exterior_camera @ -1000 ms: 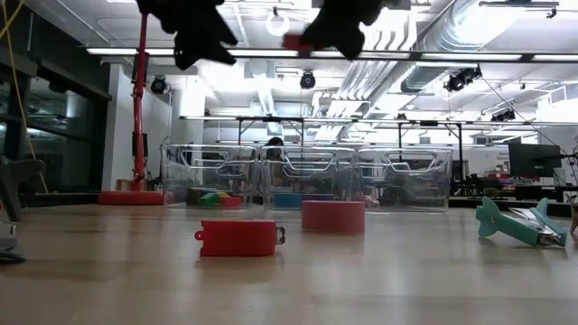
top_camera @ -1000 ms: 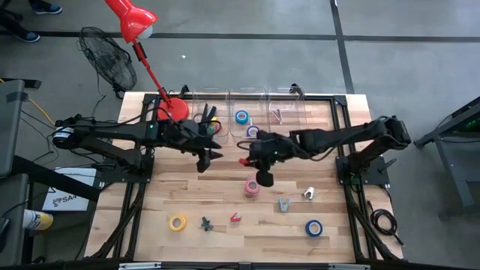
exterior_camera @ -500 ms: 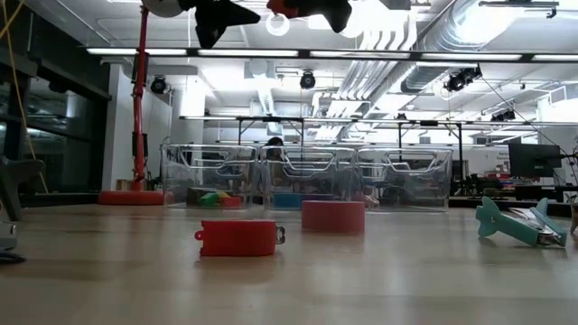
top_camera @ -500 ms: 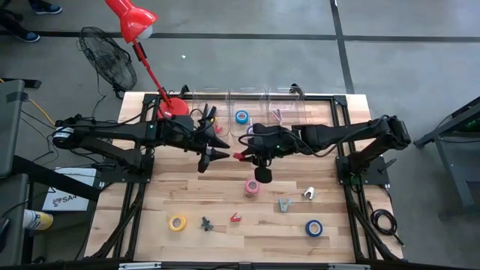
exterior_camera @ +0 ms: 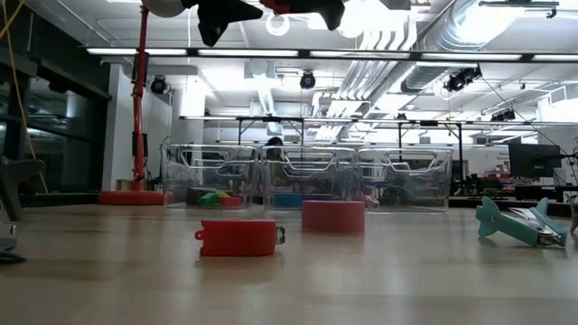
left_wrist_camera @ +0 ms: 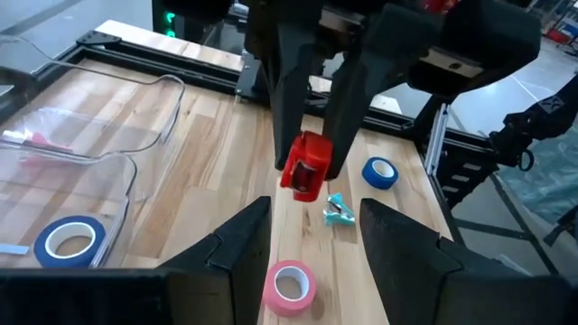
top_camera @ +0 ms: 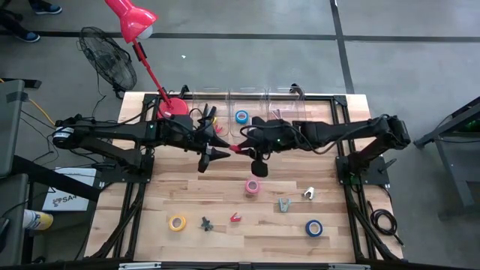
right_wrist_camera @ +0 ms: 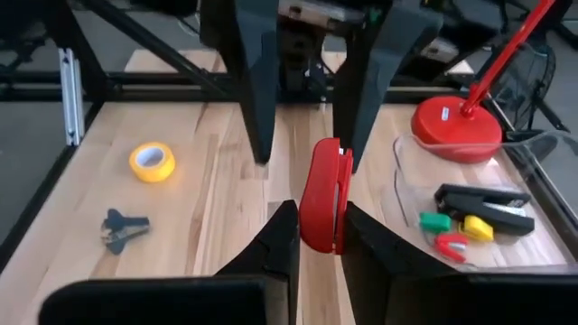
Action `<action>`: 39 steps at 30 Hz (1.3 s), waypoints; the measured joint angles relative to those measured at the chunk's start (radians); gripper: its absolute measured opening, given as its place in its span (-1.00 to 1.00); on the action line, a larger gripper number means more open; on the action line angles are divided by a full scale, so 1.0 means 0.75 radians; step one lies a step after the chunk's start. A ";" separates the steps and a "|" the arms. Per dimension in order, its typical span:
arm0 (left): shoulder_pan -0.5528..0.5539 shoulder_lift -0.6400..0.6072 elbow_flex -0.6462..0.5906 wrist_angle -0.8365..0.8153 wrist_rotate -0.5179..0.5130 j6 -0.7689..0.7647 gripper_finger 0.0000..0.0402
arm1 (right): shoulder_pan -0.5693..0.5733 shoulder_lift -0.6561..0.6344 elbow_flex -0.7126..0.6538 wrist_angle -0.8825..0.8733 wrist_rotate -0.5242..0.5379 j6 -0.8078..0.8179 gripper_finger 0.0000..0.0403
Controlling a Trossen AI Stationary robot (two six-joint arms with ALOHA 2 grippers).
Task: Pick and place Stapler, Stapler remover, tape
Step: Put the right red stapler into the left transparent bin
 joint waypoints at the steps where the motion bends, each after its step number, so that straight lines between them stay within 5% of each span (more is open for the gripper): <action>1: 0.000 0.000 0.000 0.002 0.000 0.000 -0.16 | -0.004 0.000 0.000 0.014 -0.011 -0.001 -0.76; 33: 0.000 0.000 0.001 0.062 -0.020 0.105 -0.17 | -0.022 0.036 -0.002 0.106 -0.069 -0.044 -0.76; 39: 0.000 0.000 0.001 0.058 -0.035 0.105 -0.35 | -0.024 0.036 -0.002 0.106 -0.075 -0.044 -0.76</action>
